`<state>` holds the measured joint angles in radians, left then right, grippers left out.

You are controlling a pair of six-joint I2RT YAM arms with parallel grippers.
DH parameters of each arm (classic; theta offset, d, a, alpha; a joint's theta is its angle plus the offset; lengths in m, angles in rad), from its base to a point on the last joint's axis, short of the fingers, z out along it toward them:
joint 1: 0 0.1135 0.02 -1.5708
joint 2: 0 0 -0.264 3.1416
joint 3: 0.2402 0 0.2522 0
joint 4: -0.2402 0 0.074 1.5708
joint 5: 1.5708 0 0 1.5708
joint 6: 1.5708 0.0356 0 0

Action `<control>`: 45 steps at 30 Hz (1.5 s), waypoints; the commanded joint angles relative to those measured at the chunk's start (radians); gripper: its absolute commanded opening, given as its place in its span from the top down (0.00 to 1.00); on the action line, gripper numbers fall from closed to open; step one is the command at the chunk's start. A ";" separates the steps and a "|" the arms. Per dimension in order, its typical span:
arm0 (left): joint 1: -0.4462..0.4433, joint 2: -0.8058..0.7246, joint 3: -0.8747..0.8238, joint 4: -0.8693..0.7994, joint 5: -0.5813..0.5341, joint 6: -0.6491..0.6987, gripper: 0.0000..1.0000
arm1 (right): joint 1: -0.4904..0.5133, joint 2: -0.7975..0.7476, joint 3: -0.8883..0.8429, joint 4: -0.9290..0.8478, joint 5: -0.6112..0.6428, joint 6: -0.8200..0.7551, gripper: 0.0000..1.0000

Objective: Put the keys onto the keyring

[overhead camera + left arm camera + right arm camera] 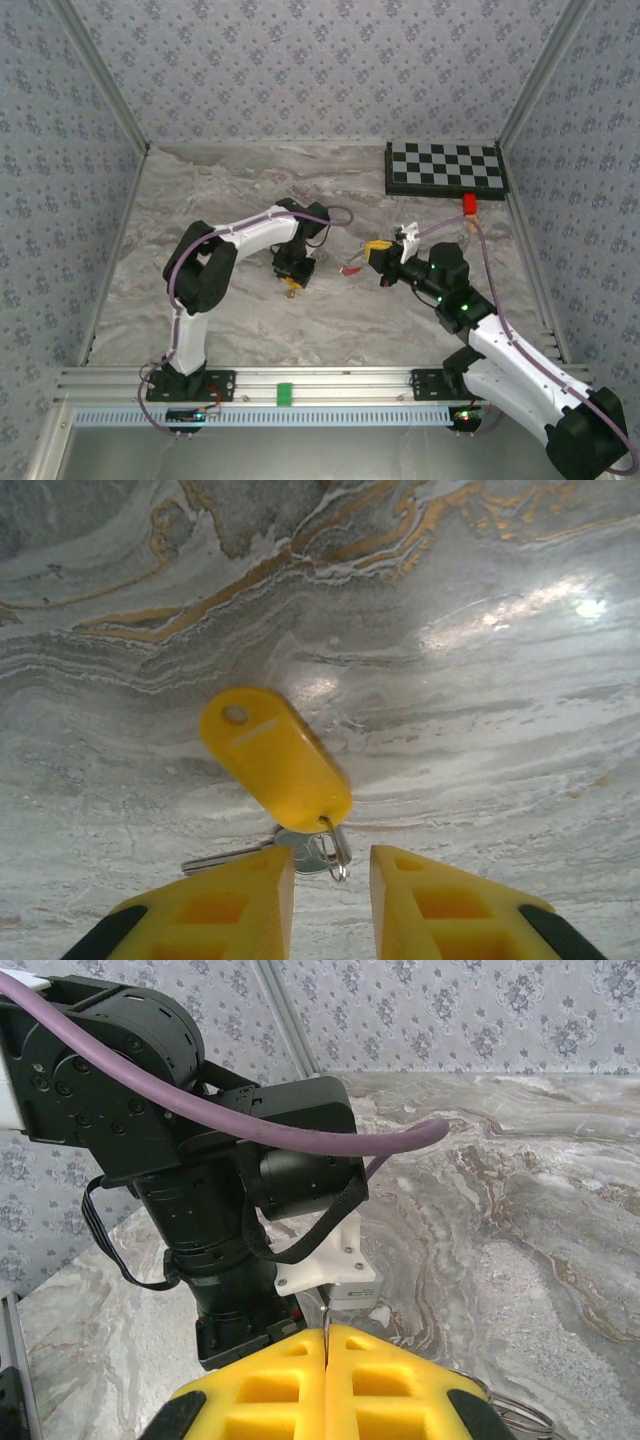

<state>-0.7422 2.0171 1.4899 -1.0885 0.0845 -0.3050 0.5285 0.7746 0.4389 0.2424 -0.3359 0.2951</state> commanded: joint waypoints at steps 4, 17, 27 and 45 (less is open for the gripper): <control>-0.006 0.025 0.018 -0.041 -0.018 0.022 0.78 | -0.012 -0.006 -0.014 0.012 0.006 0.019 1.00; -0.004 0.058 0.025 -0.021 0.001 0.033 0.80 | -0.016 0.011 -0.021 0.029 0.001 0.028 1.00; -0.004 0.056 0.026 -0.013 0.001 0.027 0.92 | -0.018 0.012 -0.025 0.036 0.001 0.030 1.00; -0.026 -0.143 -0.101 0.104 -0.074 0.009 1.00 | -0.018 0.052 -0.033 0.073 -0.007 0.036 1.00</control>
<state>-0.7578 1.9083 1.4223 -1.0103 0.0364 -0.2970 0.5163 0.8257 0.4107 0.2714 -0.3367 0.3210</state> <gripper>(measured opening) 0.045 0.040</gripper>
